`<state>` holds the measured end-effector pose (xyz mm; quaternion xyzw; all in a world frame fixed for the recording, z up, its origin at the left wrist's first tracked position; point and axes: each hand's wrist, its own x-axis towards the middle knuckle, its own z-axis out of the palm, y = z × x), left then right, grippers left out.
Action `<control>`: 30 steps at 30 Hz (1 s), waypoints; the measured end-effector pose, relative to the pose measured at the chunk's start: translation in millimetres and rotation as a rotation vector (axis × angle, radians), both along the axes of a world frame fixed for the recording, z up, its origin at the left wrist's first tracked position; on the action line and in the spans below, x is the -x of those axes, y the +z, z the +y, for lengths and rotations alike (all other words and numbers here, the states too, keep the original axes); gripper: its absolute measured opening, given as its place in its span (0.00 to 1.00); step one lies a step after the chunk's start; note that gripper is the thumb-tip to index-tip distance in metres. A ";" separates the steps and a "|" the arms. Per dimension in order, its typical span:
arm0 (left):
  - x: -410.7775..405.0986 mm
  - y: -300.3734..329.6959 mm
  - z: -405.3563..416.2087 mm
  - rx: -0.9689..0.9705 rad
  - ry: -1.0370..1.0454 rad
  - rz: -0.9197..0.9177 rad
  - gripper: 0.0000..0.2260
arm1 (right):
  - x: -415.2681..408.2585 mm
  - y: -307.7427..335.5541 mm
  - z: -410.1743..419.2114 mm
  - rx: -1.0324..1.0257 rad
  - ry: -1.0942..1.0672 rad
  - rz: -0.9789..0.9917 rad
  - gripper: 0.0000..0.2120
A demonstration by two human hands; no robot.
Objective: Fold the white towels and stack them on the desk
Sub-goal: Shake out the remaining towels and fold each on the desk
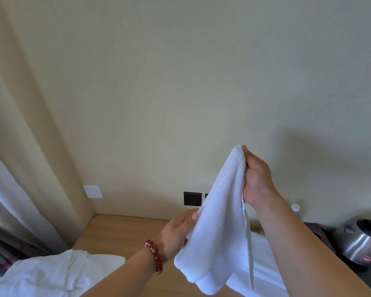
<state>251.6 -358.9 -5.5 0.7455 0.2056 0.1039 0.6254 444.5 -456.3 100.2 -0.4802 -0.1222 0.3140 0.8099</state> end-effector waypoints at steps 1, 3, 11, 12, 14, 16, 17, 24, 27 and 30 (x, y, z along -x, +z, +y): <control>3.8 0.5 -0.7 -0.046 -0.031 0.028 0.19 | -1.7 1.9 -1.1 -0.007 0.000 -0.001 0.18; 13.1 -3.5 3.6 -0.189 -0.059 0.092 0.08 | -6.8 5.2 -4.0 -0.018 -0.011 0.000 0.18; 6.8 12.7 45.5 -0.747 0.256 0.454 0.15 | -19.3 -3.4 -0.5 0.097 -0.130 -0.019 0.14; 7.1 19.3 52.2 -0.779 0.299 0.453 0.15 | -23.6 -3.6 0.5 0.135 -0.160 -0.039 0.15; 9.6 34.9 67.7 -0.833 0.402 0.380 0.14 | -31.1 -4.9 -0.6 0.258 -0.224 -0.195 0.19; 9.4 52.9 79.3 -0.885 0.480 0.316 0.11 | -35.1 -9.8 -4.3 0.352 -0.278 -0.466 0.26; 7.9 62.0 83.4 -0.921 0.495 0.307 0.08 | -36.1 -11.9 -7.1 0.374 -0.291 -0.600 0.29; -6.2 96.3 103.0 -1.035 0.473 0.378 0.05 | -41.9 -16.2 -21.5 0.427 -0.168 -0.894 0.31; -13.5 112.7 105.6 -1.133 0.483 0.404 0.07 | -45.2 -23.5 -27.7 0.458 -0.032 -0.855 0.26; -20.1 131.9 111.1 -1.231 0.430 0.400 0.08 | -48.9 -27.2 -32.5 0.504 0.064 -0.844 0.20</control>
